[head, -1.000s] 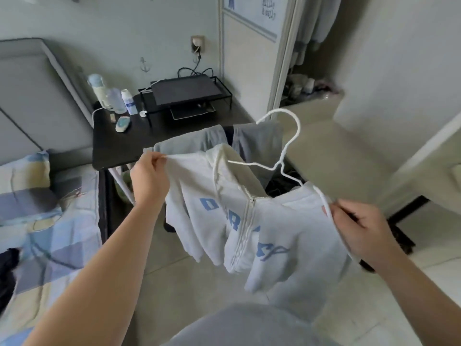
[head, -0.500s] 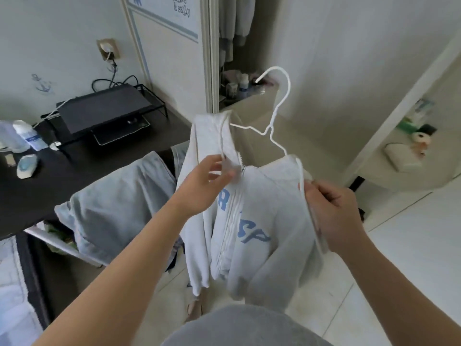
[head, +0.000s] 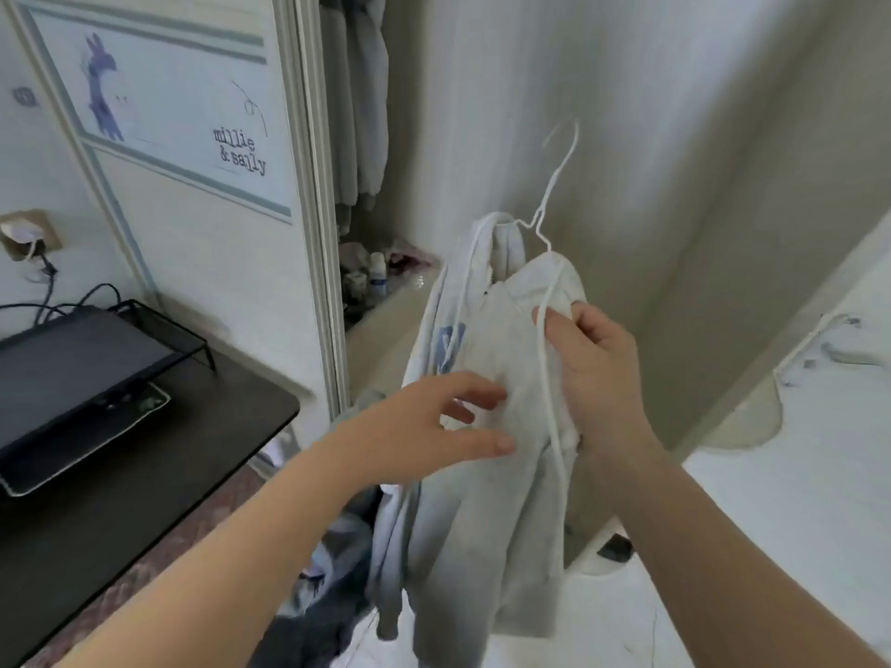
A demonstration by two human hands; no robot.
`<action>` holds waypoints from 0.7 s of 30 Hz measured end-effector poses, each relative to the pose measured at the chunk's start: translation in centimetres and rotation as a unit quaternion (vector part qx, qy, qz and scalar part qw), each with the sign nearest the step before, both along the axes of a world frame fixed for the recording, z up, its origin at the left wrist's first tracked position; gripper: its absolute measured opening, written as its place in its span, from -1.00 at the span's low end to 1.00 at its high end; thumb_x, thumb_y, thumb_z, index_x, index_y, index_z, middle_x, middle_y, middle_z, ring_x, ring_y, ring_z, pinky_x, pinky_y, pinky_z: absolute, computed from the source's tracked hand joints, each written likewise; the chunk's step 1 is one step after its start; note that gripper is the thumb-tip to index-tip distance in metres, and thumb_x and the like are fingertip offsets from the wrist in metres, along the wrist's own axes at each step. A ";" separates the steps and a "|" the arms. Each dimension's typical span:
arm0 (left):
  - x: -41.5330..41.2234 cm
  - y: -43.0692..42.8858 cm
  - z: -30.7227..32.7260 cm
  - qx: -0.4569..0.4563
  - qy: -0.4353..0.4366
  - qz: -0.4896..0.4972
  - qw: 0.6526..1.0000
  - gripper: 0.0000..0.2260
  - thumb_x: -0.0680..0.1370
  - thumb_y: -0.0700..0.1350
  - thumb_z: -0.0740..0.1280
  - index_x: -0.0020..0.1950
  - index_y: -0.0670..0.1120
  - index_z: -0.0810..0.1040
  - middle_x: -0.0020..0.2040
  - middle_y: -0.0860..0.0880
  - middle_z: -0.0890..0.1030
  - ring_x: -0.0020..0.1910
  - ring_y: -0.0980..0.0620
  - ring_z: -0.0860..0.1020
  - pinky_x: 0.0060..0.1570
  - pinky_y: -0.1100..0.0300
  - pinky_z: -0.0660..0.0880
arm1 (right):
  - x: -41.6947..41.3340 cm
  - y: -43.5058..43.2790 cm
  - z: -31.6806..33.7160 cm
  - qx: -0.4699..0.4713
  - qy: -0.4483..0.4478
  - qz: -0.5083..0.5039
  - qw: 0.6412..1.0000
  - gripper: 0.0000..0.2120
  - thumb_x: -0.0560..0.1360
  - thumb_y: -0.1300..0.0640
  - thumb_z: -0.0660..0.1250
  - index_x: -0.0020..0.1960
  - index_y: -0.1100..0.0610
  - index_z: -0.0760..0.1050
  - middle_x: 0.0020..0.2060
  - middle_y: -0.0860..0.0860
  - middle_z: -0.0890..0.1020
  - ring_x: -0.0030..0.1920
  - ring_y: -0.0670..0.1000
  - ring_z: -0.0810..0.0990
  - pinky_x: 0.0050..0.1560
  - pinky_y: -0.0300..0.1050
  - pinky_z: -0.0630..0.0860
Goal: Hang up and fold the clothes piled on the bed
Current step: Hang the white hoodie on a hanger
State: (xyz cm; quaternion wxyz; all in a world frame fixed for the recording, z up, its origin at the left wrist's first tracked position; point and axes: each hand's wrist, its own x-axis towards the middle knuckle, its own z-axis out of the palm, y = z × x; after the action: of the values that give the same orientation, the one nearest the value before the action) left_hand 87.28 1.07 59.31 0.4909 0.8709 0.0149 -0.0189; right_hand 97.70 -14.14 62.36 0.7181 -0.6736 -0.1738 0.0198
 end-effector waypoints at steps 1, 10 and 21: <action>0.8 0.6 0.6 0.012 -0.005 -0.015 1.000 -0.47 0.37 0.38 0.43 0.30 0.30 0.48 0.21 0.34 0.53 0.19 0.34 0.51 0.20 0.24 0.49 | 0.6 1.3 0.9 0.009 -0.003 -0.003 1.000 -0.62 0.47 0.15 0.41 -0.38 0.17 0.26 -0.48 -0.08 0.27 -0.44 -0.08 0.25 -0.43 -0.22 0.30; 7.8 5.6 9.4 0.023 -0.169 0.014 0.985 -0.36 0.37 0.29 0.50 0.37 0.29 0.31 0.08 0.38 0.55 0.03 0.50 0.48 -0.10 0.46 0.47 | 7.8 9.5 12.4 0.035 -0.124 -0.060 0.990 -0.83 0.39 0.09 0.33 -0.28 0.07 0.34 -0.42 -0.06 0.39 -0.34 0.00 0.39 -0.28 -0.08 0.39; 18.6 12.1 23.2 0.164 -0.310 0.084 0.933 -0.72 0.57 -0.02 0.31 0.27 0.09 0.43 0.02 0.13 0.61 -0.03 0.05 0.61 0.00 0.02 0.60 | 19.1 15.8 28.4 0.033 -0.267 -0.082 0.960 -0.53 0.55 0.21 0.34 -0.38 0.01 0.14 -0.56 -0.17 0.22 -0.51 -0.13 0.20 -0.45 -0.20 0.20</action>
State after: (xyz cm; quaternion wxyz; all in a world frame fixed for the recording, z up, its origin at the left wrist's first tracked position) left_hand 105.85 13.12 82.47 0.3210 0.8974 -0.0617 0.2963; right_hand 116.81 1.63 90.76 0.6665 -0.6421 -0.3042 -0.2257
